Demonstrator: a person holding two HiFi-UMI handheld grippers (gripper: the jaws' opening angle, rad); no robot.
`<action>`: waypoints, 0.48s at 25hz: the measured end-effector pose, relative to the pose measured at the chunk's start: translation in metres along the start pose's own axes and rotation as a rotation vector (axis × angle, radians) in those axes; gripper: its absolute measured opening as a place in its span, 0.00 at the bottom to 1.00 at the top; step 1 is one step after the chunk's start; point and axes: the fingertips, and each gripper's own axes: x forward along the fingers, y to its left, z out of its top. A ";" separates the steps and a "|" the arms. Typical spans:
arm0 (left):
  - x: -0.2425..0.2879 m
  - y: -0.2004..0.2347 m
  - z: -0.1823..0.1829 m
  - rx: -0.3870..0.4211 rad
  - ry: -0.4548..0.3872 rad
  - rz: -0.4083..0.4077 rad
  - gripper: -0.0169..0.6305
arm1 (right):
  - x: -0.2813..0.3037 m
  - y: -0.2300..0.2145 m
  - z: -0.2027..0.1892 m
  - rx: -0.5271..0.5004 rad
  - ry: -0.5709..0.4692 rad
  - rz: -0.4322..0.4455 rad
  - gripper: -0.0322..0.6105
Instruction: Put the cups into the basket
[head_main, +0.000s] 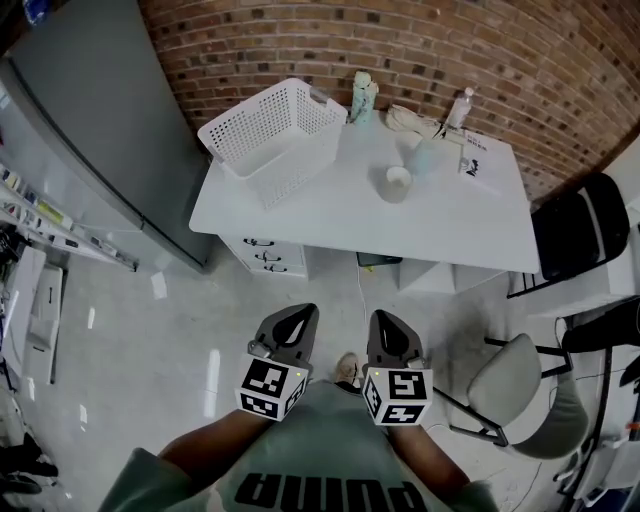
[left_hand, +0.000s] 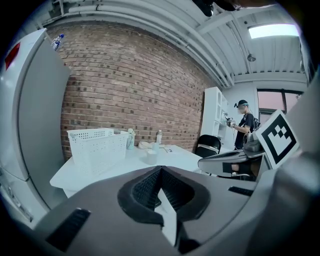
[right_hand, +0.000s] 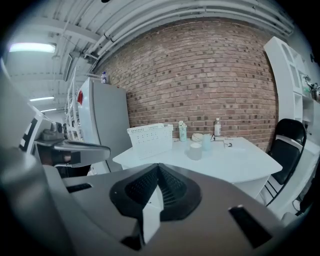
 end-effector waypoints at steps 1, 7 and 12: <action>0.006 -0.003 0.001 0.000 0.004 0.006 0.04 | 0.002 -0.007 0.001 0.000 0.000 0.007 0.07; 0.034 -0.018 0.008 0.000 0.014 0.049 0.04 | 0.013 -0.042 0.005 0.007 -0.006 0.047 0.07; 0.050 -0.032 0.009 0.001 0.027 0.084 0.04 | 0.015 -0.066 0.004 -0.001 -0.012 0.077 0.07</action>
